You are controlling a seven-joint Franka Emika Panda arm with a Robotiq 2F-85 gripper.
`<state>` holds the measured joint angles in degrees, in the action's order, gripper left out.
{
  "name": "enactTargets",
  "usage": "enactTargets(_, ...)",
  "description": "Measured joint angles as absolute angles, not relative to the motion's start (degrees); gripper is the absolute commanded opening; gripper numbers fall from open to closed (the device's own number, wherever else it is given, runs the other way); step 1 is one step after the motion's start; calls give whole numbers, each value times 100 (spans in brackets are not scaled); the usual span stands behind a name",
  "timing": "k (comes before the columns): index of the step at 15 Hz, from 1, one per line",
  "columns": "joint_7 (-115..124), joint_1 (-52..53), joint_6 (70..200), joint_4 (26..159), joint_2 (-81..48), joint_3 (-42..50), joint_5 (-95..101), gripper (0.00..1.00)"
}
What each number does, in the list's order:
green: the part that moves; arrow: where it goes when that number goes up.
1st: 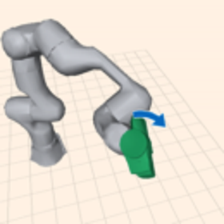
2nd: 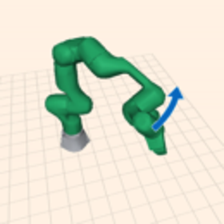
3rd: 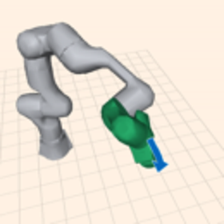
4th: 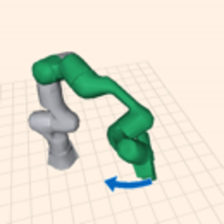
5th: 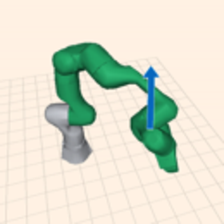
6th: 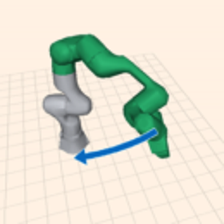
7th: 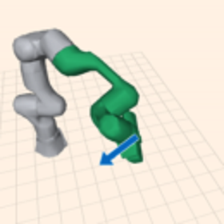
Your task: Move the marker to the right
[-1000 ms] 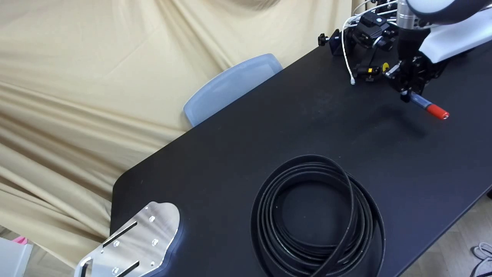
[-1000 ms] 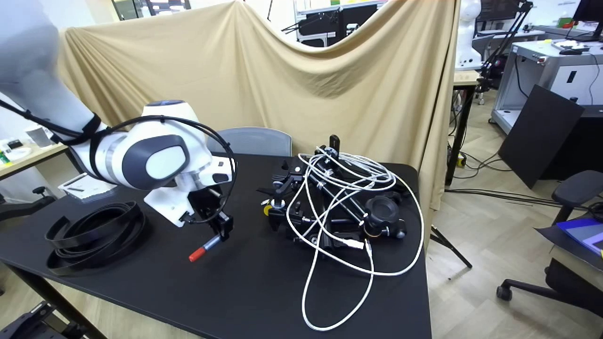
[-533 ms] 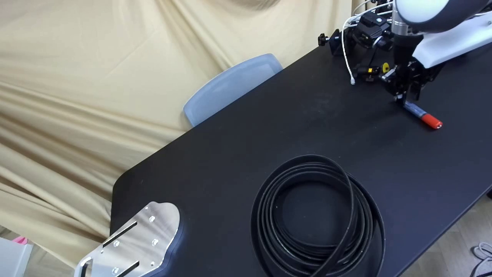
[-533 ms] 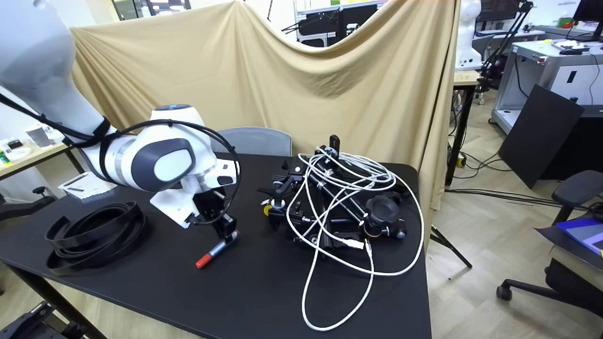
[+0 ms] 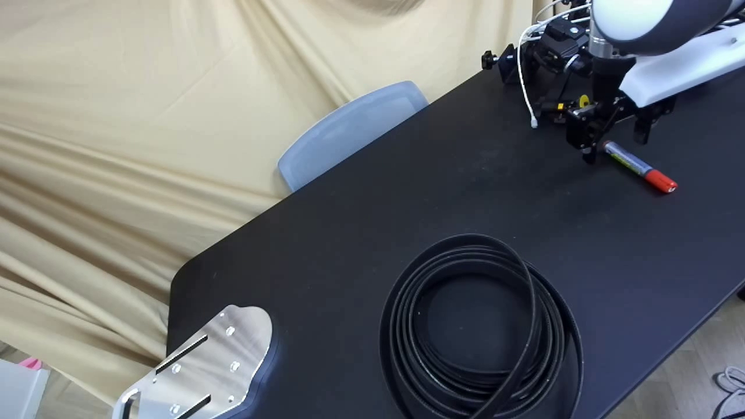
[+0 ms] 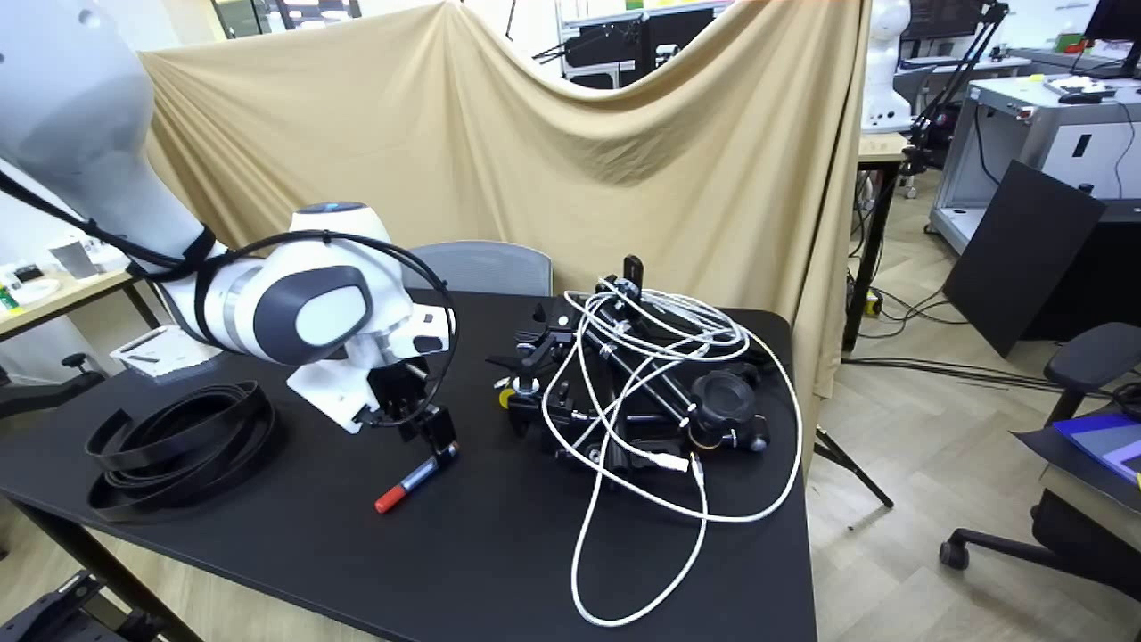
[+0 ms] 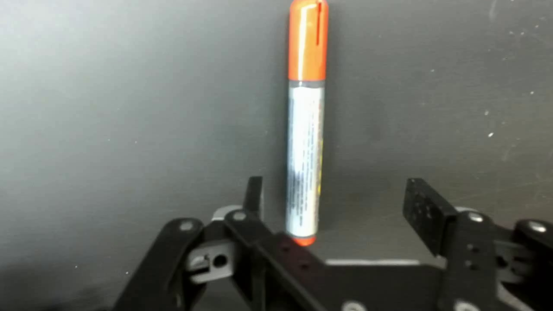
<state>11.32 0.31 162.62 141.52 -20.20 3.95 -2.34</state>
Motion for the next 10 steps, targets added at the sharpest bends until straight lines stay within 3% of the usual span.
enactTargets(10, 1666, 585, 15604, 14150, -1269, 410, -91, 100)
